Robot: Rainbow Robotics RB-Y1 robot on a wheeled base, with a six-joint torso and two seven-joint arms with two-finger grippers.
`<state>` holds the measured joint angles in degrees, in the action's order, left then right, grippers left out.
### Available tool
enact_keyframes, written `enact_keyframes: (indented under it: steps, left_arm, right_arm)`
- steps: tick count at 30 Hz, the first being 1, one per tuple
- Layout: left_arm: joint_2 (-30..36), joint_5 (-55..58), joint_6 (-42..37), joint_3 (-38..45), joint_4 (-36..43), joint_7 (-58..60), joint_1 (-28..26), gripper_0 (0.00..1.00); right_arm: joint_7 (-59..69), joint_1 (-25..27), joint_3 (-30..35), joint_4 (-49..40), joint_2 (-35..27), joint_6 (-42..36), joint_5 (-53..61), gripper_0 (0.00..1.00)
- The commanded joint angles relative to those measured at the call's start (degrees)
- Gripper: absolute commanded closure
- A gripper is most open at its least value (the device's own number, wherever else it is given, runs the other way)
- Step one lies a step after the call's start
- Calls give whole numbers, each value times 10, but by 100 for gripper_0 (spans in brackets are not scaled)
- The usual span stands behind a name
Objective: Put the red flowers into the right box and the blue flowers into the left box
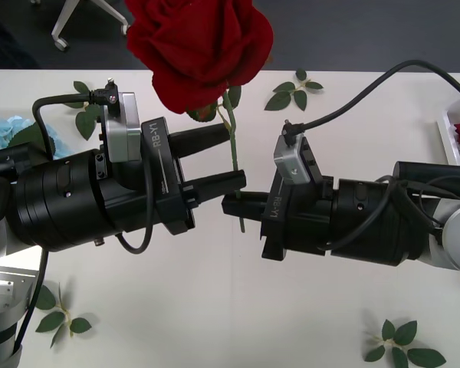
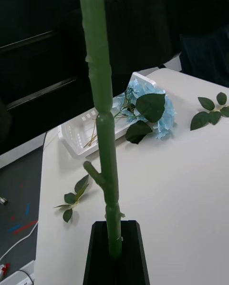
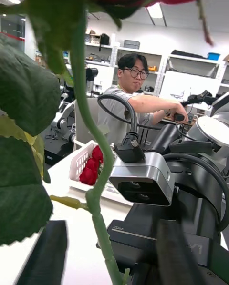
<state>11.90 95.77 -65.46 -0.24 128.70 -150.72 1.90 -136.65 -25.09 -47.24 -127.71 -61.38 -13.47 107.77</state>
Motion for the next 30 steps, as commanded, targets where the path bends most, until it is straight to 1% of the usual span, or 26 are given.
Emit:
enact_keyframes:
  steps: [1, 9, 14, 17, 18, 20, 22, 24, 25, 27, 28, 30]
  left_arm:
    - [-4, 6, 2, 6, 21, -14, -2, 0]
    - [-4, 6, 2, 6, 21, -14, -2, 0]
    - [-4, 6, 2, 6, 21, -14, -2, 0]
    - [-4, 6, 2, 6, 21, -14, -2, 0]
    - [-6, 0, 3, 12, 10, -13, -15, 0]
    - [-6, -1, 3, 18, 10, -12, -20, 0]
    - [-6, -2, 2, 33, 18, -13, -27, 0]
    - [-4, -2, 2, 52, 31, -12, -36, 0]
    - [-2, -2, 2, 57, 34, -12, -37, 0]
    - [9, -2, 2, 74, 44, -11, -46, 0]
    - [13, -1, 2, 77, 45, -11, -48, 0]
    - [33, -1, 2, 87, 45, -9, -52, 0]
  right_arm:
    - [-14, 3, 7, -18, 8, 5, 6, 100]
    - [-13, 2, 19, -18, -9, 10, 31, 100]
    - [-12, 2, 59, -18, -34, -16, 75, 100]
    - [-12, 2, 99, -10, -52, -58, 115, 100]
    - [-12, 3, 116, -3, -58, -81, 130, 100]
    - [-13, 5, 143, 8, -65, -111, 148, 100]
    - [-13, 12, 174, 21, -67, -142, 163, 100]
    - [-14, 32, 220, 38, -67, -183, 171, 100]
    - [-14, 37, 232, 43, -66, -193, 172, 100]
    - [-14, 51, 274, 67, -67, -242, 177, 100]
    - [-14, 53, 283, 73, -67, -254, 177, 100]
    - [-15, 58, 312, 103, -74, -300, 191, 100]
